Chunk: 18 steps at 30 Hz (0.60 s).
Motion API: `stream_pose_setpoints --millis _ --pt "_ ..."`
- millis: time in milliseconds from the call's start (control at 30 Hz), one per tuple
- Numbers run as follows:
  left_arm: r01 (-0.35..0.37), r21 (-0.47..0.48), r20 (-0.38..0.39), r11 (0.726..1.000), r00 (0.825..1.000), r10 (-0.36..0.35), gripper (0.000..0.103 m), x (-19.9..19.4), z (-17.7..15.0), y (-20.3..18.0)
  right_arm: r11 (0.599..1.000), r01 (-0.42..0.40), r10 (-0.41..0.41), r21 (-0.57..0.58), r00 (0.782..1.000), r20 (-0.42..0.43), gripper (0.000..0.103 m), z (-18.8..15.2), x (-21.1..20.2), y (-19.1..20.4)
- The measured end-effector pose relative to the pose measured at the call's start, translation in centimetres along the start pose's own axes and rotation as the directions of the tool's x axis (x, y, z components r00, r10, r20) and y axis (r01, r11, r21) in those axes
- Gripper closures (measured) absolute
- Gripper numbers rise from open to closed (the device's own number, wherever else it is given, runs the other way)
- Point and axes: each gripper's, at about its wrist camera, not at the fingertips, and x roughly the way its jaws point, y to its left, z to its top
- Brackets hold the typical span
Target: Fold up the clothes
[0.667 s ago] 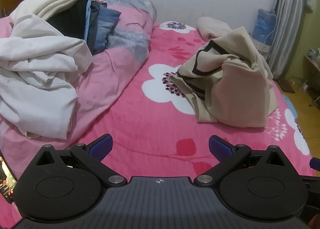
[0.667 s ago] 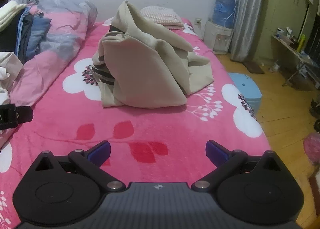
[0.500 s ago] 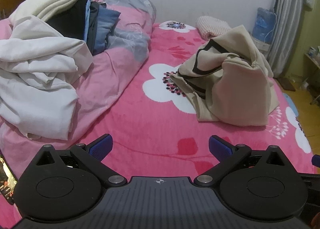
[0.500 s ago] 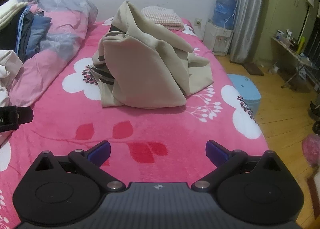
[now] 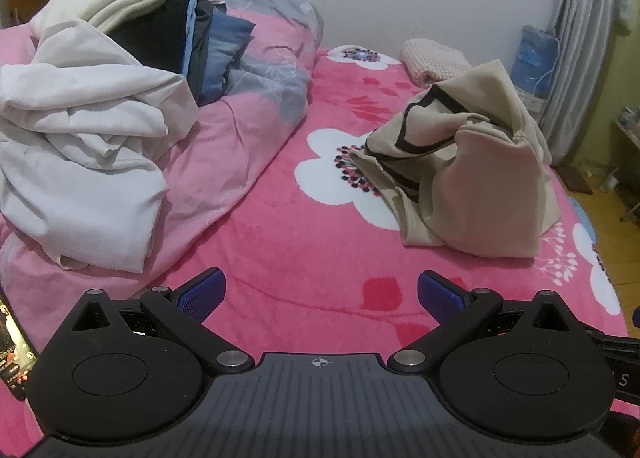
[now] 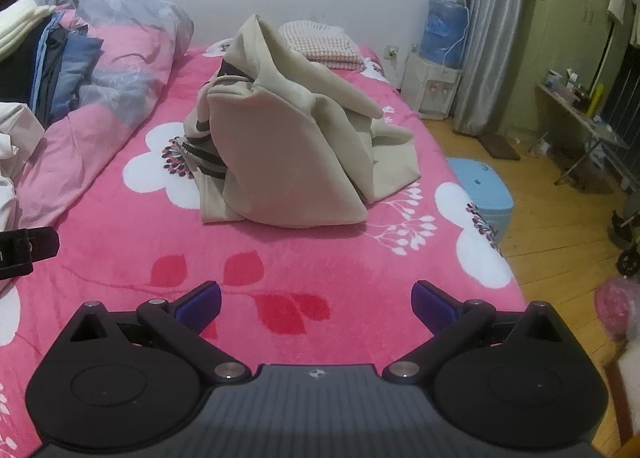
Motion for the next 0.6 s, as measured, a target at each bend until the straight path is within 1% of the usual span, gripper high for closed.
stream_pose_setpoints --millis 200,367,600 --pt "0.002 -0.02 0.02 1.0 1.0 -0.001 0.0 -0.2 -0.17 0.51 1.0 -0.003 0.003 -0.002 1.0 -0.009 0.0 -0.08 0.05 0.15" --pt "-0.026 0.012 0.046 1.0 0.999 0.026 0.0 -0.36 -0.38 0.09 1.0 0.001 -0.001 -0.001 1.0 -0.011 0.0 -0.01 0.05 0.2" --pt "-0.036 0.024 0.041 0.999 0.999 0.035 0.0 -0.15 -0.57 -0.06 1.0 0.004 -0.004 0.005 1.0 -0.017 0.0 -0.05 0.19 0.08"
